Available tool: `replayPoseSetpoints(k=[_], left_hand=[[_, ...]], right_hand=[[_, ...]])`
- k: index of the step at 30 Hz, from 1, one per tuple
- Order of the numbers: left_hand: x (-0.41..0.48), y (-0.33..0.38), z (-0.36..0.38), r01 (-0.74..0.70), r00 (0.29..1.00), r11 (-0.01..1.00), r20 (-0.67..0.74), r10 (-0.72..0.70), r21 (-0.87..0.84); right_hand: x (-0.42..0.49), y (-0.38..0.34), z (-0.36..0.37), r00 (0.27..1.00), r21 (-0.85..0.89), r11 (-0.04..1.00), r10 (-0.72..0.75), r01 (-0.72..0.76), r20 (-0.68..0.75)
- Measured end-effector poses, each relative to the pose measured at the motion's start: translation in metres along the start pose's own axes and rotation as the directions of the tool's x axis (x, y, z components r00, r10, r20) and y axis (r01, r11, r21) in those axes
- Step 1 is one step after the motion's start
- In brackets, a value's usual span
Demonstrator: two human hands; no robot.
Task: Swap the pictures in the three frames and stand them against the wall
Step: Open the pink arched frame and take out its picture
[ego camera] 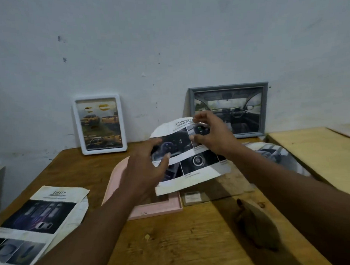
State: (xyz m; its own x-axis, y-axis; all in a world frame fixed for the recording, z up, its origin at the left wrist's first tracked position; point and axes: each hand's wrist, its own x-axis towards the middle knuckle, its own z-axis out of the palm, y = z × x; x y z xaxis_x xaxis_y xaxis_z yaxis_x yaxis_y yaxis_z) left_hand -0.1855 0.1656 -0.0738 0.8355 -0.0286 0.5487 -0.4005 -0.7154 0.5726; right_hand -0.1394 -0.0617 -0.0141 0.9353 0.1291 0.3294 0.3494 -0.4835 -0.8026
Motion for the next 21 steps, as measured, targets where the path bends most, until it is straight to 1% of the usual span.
replayPoseSetpoints(k=[2,5,9,11,13,14,15,16,18,19,21], left_hand=[[0.012,0.026,0.028,-0.057,0.996,0.998,0.069,0.056,0.013],[0.026,0.070,0.077,-0.150,0.971,0.989,0.187,0.147,0.005],[0.037,0.118,0.137,-0.171,0.926,0.984,0.333,0.177,-0.049],[0.040,0.131,0.162,-0.179,0.883,0.982,0.432,0.184,-0.053],[0.040,0.135,0.185,-0.176,0.823,0.984,0.543,0.166,-0.033],[0.039,0.134,0.195,-0.189,0.793,0.982,0.590,0.152,0.002],[0.038,0.131,0.204,-0.212,0.766,0.976,0.628,0.135,0.049],[0.037,0.128,0.211,-0.240,0.747,0.966,0.653,0.121,0.096],[0.037,0.123,0.218,-0.282,0.745,0.947,0.657,0.114,0.155],[0.038,0.120,0.219,-0.289,0.752,0.943,0.649,0.119,0.162],[0.038,0.118,0.218,-0.288,0.759,0.946,0.638,0.132,0.147]], right_hand=[[0.001,0.018,-0.039,1.000,-0.136,0.991,0.019,-0.017,0.012],[-0.001,0.048,-0.097,0.998,-0.355,0.933,0.062,-0.060,-0.006],[-0.006,0.089,-0.155,0.986,-0.533,0.831,0.160,-0.160,-0.045],[-0.008,0.109,-0.171,0.972,-0.634,0.744,0.227,-0.210,-0.055],[-0.011,0.127,-0.175,0.950,-0.773,0.583,0.302,-0.250,-0.080],[-0.014,0.136,-0.173,0.941,-0.813,0.523,0.326,-0.255,-0.085],[-0.017,0.144,-0.168,0.936,-0.822,0.512,0.346,-0.250,-0.069],[-0.021,0.152,-0.162,0.930,-0.804,0.544,0.365,-0.239,-0.029],[-0.030,0.162,-0.145,0.919,-0.721,0.659,0.387,-0.214,0.081],[-0.034,0.165,-0.137,0.922,-0.691,0.697,0.369,-0.193,0.114],[-0.040,0.169,-0.127,0.944,-0.687,0.705,0.319,-0.176,0.085]])
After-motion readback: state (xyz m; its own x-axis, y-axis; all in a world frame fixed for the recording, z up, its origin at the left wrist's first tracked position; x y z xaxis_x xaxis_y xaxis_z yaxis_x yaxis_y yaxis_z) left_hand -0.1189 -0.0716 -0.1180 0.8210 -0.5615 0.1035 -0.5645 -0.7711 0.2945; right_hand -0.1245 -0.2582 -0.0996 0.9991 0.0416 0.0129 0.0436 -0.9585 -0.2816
